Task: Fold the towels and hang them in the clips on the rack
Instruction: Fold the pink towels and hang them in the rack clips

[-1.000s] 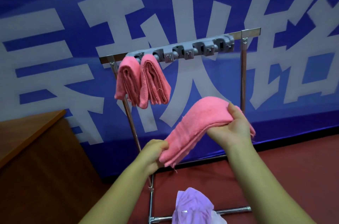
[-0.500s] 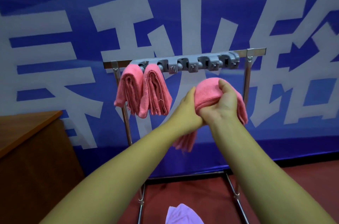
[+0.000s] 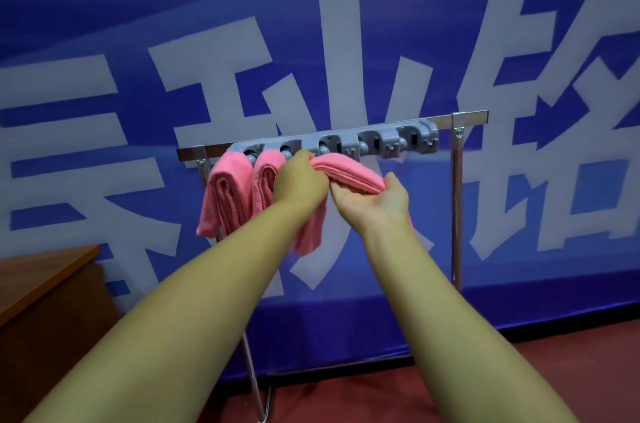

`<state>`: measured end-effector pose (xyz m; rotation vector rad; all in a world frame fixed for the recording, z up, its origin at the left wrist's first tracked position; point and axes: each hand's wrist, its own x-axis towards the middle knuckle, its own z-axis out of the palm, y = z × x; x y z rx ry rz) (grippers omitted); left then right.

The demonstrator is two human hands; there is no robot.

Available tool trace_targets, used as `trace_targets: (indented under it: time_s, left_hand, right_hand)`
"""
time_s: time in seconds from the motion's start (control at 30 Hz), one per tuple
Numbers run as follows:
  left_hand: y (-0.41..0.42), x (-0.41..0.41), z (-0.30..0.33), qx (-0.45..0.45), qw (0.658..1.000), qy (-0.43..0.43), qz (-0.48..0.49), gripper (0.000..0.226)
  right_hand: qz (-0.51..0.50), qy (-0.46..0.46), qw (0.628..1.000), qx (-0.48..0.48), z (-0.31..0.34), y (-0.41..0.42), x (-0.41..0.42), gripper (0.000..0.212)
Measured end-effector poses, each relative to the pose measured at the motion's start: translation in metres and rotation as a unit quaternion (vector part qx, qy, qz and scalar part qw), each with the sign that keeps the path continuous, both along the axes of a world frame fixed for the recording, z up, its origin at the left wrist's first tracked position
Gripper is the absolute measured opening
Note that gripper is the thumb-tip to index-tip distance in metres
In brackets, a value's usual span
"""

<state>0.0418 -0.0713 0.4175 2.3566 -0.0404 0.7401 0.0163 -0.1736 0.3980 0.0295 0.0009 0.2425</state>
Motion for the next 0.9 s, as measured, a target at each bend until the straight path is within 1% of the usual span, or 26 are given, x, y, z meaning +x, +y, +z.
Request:
trace_targets:
  time_s: [0.1, 0.2, 0.3, 0.37, 0.43, 0.53, 0.63, 0.77, 0.8, 0.9]
  left_hand:
    - [0.009, 0.015, 0.018, 0.005, 1.000, -0.006, 0.027, 0.036]
    - [0.016, 0.030, 0.031, 0.008, 0.999, -0.012, 0.043, 0.032]
    - [0.017, 0.044, 0.038, 0.029, 0.998, -0.010, 0.053, 0.032]
    - [0.017, 0.051, 0.037, 0.059, 0.996, -0.012, 0.069, 0.038]
    - [0.019, 0.058, 0.031, 0.109, 0.991, -0.006, 0.083, 0.044]
    - [0.023, 0.064, 0.020, 0.159, 0.984, 0.004, 0.083, 0.051]
    - [0.026, 0.068, 0.018, 0.155, 0.985, 0.001, 0.076, 0.054]
    - [0.031, 0.076, 0.023, 0.080, 0.993, 0.002, 0.083, 0.056]
    - [0.032, 0.077, 0.023, 0.074, 0.994, 0.005, 0.084, 0.056]
    - [0.034, 0.074, 0.020, 0.125, 0.990, 0.009, 0.071, 0.056]
  right_hand:
    - [0.025, -0.017, 0.999, 0.018, 0.004, 0.007, 0.018, 0.065]
    - [0.051, -0.043, 0.998, 0.019, 0.007, 0.015, 0.033, 0.066]
    - [0.052, -0.048, 0.997, 0.005, 0.012, 0.017, 0.050, 0.058]
    - [0.048, -0.034, 0.998, -0.015, 0.011, 0.017, 0.060, 0.057]
    - [0.053, -0.017, 0.998, -0.042, 0.007, 0.019, 0.071, 0.055]
    - [0.068, 0.011, 0.994, -0.085, -0.005, 0.020, 0.082, 0.049]
    - [0.064, 0.002, 0.991, -0.116, -0.009, 0.019, 0.084, 0.043]
    - [0.054, -0.023, 0.993, -0.106, 0.002, 0.022, 0.084, 0.041]
    - [0.054, -0.025, 0.993, -0.101, 0.003, 0.024, 0.087, 0.040]
    - [0.068, -0.017, 0.993, -0.099, -0.002, 0.030, 0.093, 0.034]
